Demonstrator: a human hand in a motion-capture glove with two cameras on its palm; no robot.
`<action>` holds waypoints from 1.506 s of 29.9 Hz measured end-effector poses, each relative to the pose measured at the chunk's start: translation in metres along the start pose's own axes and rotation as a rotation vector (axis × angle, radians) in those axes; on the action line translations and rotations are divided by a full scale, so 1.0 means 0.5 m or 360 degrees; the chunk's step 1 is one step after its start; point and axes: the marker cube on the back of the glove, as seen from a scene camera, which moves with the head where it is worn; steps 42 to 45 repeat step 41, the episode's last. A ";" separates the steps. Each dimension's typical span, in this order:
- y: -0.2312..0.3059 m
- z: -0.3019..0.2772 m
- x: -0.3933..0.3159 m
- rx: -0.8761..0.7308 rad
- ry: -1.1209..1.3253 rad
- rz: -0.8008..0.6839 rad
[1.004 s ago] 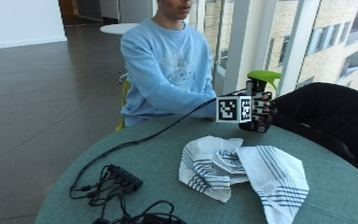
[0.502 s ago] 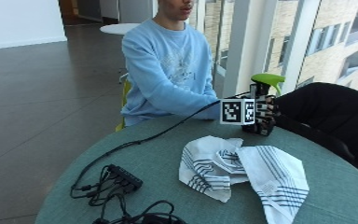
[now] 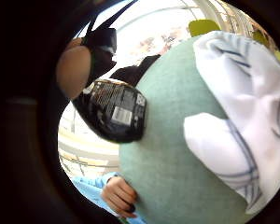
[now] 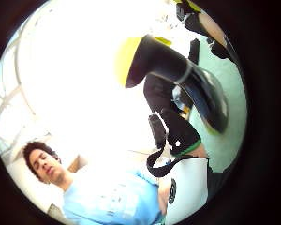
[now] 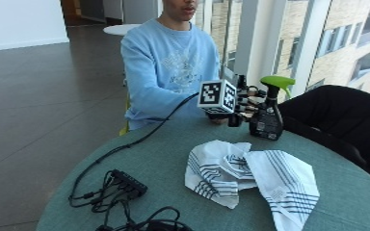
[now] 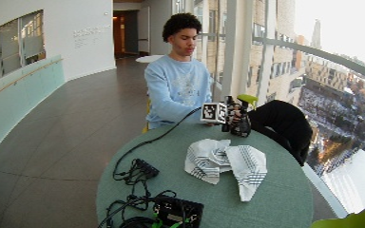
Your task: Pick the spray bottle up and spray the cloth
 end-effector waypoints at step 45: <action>0.477 -0.357 0.146 0.0145 0.0972 0.0360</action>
